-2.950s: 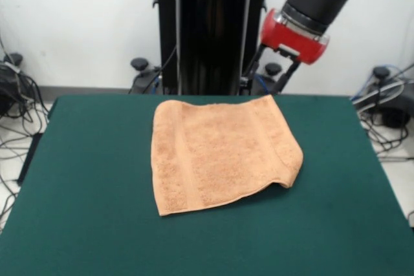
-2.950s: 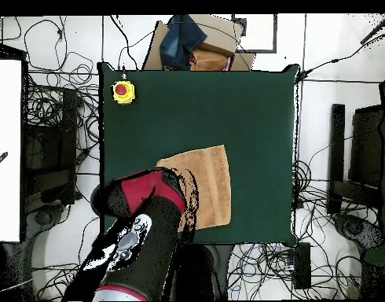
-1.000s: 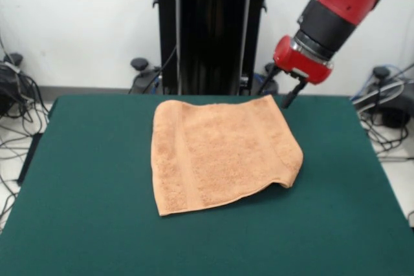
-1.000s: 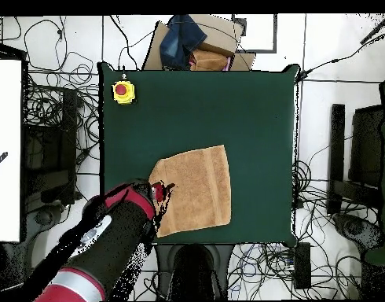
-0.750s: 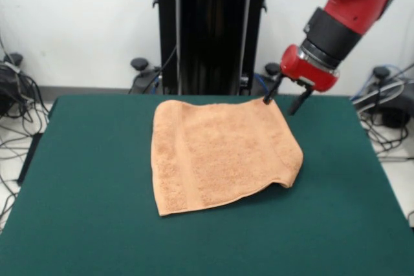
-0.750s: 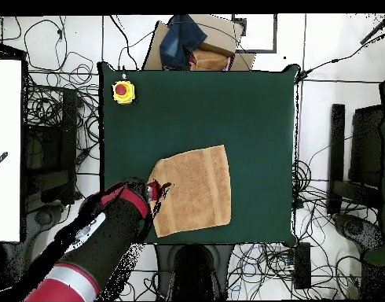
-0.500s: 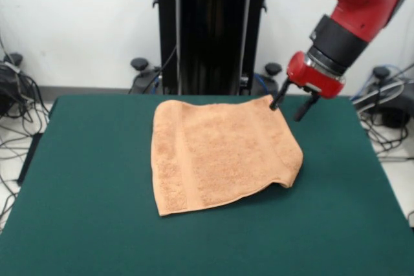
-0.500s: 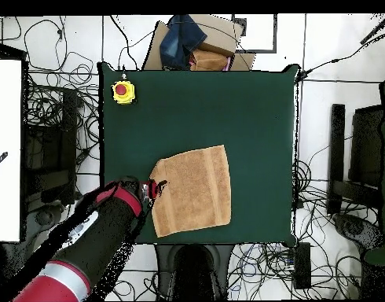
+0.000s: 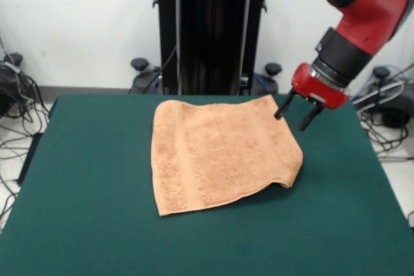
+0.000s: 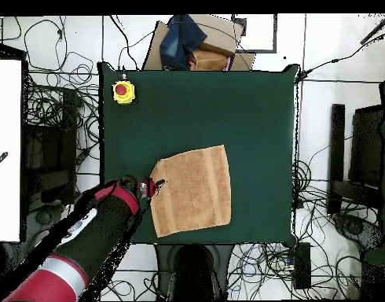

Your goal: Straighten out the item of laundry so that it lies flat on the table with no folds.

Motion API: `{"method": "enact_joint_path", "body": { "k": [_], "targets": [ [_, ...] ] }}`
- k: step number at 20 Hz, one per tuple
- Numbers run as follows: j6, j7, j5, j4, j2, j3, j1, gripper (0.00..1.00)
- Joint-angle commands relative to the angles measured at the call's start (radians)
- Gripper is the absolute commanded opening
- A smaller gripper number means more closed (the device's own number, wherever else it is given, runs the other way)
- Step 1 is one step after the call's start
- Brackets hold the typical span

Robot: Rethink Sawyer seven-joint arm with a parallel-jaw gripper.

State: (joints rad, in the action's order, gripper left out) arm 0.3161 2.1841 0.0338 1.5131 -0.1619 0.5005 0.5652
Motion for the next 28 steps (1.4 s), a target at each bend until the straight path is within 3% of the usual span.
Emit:
{"method": "enact_joint_path", "body": {
  "k": [1,9,17,25,28],
  "targets": [
    [-0.047,0.214,-0.089,-0.068,0.034,-0.048,-0.036,1.0],
    [-0.055,0.234,-0.138,-0.102,0.081,-0.015,-0.006,1.0],
    [0.107,0.23,-0.192,-0.232,0.139,0.057,0.033,1.0],
    [0.164,0.205,-0.227,-0.326,0.193,0.064,0.009,1.0],
    [0.122,0.201,-0.234,-0.32,0.21,0.043,-0.004,1.0]
  ]
}}
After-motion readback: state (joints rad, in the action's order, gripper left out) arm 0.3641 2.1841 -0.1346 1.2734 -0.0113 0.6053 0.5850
